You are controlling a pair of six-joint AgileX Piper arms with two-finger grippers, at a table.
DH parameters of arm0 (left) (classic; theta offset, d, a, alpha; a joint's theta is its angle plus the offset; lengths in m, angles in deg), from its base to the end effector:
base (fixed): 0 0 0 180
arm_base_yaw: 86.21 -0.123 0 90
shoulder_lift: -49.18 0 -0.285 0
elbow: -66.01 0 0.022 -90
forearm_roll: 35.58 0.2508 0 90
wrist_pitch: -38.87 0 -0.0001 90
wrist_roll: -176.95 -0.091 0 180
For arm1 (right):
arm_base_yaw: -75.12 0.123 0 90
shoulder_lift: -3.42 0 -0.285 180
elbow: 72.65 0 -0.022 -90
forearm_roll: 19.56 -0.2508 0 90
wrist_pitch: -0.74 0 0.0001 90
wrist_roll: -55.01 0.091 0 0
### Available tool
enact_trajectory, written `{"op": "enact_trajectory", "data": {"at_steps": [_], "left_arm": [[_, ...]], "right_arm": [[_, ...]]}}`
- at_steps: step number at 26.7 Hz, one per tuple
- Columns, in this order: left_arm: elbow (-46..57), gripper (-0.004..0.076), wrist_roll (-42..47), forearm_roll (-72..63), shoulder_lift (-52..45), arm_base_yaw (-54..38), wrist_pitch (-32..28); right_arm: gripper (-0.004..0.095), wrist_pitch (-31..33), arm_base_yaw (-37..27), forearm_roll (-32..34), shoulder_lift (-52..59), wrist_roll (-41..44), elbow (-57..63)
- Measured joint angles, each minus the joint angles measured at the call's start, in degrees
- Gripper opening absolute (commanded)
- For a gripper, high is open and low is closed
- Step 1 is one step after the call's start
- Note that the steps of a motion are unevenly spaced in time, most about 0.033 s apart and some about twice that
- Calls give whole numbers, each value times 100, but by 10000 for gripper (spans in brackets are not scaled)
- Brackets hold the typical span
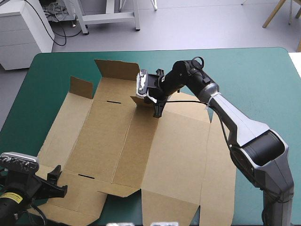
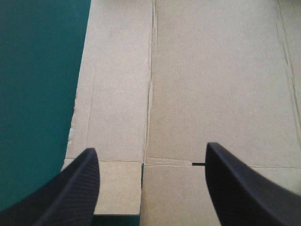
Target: Fold the box
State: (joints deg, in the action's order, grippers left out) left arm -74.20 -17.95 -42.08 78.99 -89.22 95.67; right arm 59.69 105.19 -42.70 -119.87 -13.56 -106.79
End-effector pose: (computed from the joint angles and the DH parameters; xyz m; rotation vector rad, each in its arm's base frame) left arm 0.0535 -0.0058 0.3191 0.2123 2.1898 0.0356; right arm 0.3782 0.2544 0.3159 -1.7898 1.7196 0.2475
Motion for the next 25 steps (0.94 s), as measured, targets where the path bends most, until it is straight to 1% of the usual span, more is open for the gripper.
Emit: {"op": "enact_trajectory", "data": {"at_steps": [2,5,10,16,17,18,19,20,21,24,25], "left_arm": [[0,457,0,5,0,0,12],[0,457,0,5,0,0,17],[0,457,0,92,0,0,35],[0,457,14,261,0,0,57],[0,457,31,295,0,0,57],[0,457,41,332,0,0,57],[0,457,45,356,0,0,57],[0,457,96,393,0,0,80],[0,457,129,405,0,0,95],[0,457,271,437,0,0,159],[0,457,332,450,0,0,172]], "right_arm": [[-19,-35,13,-28,0,-522,0],[-19,-82,18,-174,-16,-953,0],[-19,-133,24,-473,-200,-1132,-6],[-16,-174,24,-514,-535,-1086,-6],[-2,-180,24,-514,-548,-1072,-6],[20,-202,24,-509,-554,-1042,-6],[80,-222,24,-515,-554,-993,-6],[117,-274,24,-521,-554,-889,-6],[205,-304,24,-526,-554,-847,-6],[352,-420,24,-541,-554,-530,-6],[430,-447,24,-541,-554,-421,-6]]}}
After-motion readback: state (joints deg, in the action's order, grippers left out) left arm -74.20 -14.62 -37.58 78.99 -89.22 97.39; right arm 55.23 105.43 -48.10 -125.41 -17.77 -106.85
